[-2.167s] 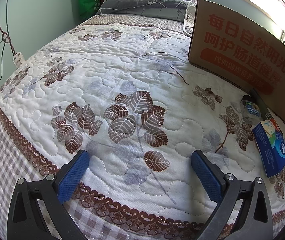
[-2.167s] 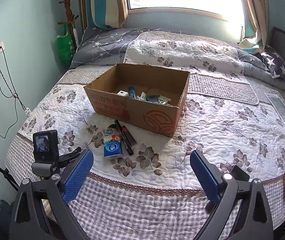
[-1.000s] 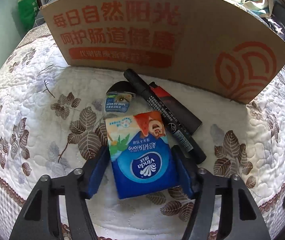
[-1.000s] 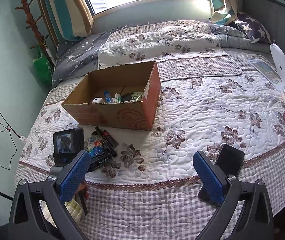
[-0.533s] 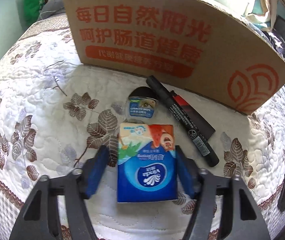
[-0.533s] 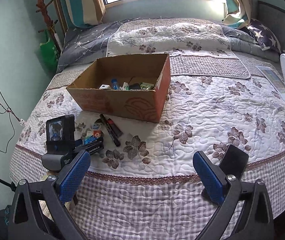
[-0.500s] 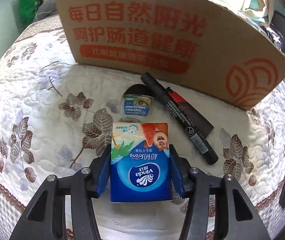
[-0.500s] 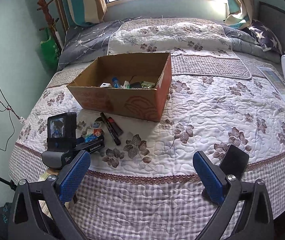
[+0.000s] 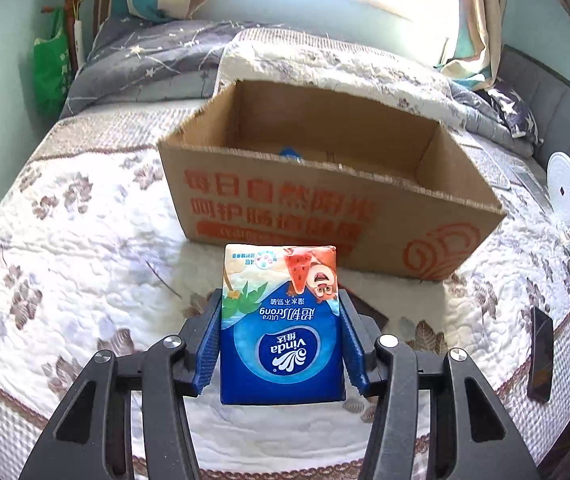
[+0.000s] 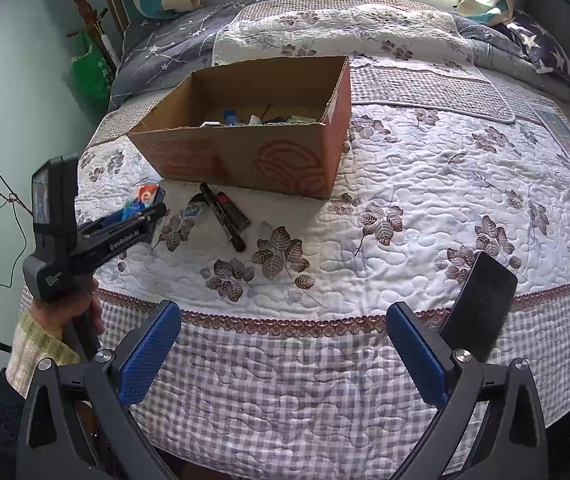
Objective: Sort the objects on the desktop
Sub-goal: 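Carry the tissue pack over the box and release it inside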
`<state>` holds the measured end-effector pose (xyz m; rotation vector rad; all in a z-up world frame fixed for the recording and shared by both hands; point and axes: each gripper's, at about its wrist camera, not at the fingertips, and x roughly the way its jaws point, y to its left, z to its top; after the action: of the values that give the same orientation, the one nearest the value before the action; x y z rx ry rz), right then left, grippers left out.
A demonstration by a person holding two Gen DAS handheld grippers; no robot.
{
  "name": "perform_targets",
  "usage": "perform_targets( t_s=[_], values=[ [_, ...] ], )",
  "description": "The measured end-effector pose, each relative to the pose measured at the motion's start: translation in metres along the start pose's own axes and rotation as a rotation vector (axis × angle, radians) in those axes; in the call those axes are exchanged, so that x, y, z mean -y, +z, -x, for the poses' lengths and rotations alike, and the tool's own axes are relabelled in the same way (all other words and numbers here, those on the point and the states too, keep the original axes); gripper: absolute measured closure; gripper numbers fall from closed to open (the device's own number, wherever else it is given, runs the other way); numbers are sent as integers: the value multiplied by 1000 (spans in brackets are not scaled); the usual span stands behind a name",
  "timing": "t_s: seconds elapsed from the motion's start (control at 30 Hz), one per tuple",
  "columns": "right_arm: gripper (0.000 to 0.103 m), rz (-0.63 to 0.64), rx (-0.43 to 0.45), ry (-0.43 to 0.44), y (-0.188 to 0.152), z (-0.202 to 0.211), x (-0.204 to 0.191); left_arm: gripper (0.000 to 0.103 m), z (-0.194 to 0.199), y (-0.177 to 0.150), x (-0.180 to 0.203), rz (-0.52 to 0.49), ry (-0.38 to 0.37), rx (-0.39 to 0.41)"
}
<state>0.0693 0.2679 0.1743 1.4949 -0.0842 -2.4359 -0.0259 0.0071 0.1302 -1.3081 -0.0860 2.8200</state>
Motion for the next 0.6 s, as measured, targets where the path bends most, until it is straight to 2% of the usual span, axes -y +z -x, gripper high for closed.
perform_targets(
  t_s=[0.17, 0.27, 0.43, 0.6],
  values=[
    [0, 31, -25, -1, -3, -6, -10, 0, -1, 67, -6, -48, 31, 50],
    [0, 27, -41, -4, -3, -10, -11, 0, -16, 102, 1, -84, 54, 50],
    [0, 5, -59, -8, -1, -16, -8, 0, -63, 133, 7, -95, 74, -16],
    [0, -4, -74, -13, 0, -22, -7, 0, -114, 140, 4, -104, 117, -103]
  ],
)
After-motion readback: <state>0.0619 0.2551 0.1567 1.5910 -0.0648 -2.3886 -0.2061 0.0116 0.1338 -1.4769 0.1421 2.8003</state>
